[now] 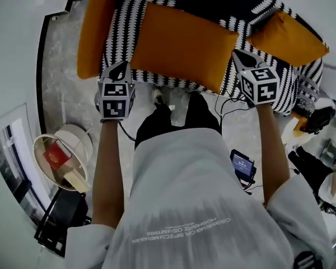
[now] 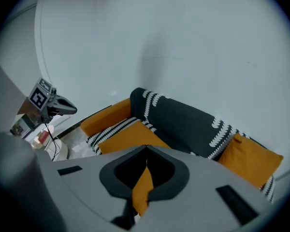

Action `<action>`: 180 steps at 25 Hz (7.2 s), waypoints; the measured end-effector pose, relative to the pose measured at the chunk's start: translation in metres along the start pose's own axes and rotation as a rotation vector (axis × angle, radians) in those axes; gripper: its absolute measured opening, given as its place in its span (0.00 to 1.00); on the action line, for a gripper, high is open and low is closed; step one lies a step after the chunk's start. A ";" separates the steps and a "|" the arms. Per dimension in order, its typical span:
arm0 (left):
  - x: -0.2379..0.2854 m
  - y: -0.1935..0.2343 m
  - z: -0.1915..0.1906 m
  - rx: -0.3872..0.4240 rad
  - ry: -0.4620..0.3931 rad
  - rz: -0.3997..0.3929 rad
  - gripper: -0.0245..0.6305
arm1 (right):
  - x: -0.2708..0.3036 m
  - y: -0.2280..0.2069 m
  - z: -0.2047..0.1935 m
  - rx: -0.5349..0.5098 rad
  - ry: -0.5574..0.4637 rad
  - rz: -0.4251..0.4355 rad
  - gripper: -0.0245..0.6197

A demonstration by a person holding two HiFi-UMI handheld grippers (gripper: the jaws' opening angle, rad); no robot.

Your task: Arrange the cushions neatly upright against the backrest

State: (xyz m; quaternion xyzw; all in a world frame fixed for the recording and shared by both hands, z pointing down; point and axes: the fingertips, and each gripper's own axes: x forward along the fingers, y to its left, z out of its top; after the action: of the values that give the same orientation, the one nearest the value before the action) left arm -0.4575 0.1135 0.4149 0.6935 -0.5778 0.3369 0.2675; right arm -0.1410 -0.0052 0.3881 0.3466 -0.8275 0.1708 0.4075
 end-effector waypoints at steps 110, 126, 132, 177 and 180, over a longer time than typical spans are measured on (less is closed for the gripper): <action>0.239 0.049 0.158 -0.203 -0.060 -0.025 0.09 | 0.135 -0.220 -0.041 0.335 0.045 -0.054 0.08; 0.332 0.073 0.250 -0.224 -0.095 0.059 0.11 | 0.209 -0.310 0.015 0.380 -0.031 -0.145 0.08; 0.358 0.079 0.264 -0.192 -0.080 0.104 0.11 | 0.231 -0.326 0.022 0.351 0.018 -0.216 0.08; 0.092 0.013 0.208 -0.050 -0.377 -0.006 0.07 | -0.012 -0.190 0.047 0.112 -0.193 -0.352 0.07; 0.056 0.004 0.199 -0.019 -0.393 -0.002 0.07 | -0.043 -0.168 0.052 0.084 -0.234 -0.365 0.05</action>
State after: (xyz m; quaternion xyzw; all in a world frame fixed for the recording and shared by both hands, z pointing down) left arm -0.4238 -0.0736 0.3331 0.7438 -0.6216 0.1894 0.1564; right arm -0.0311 -0.1336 0.3222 0.5247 -0.7847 0.0869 0.3183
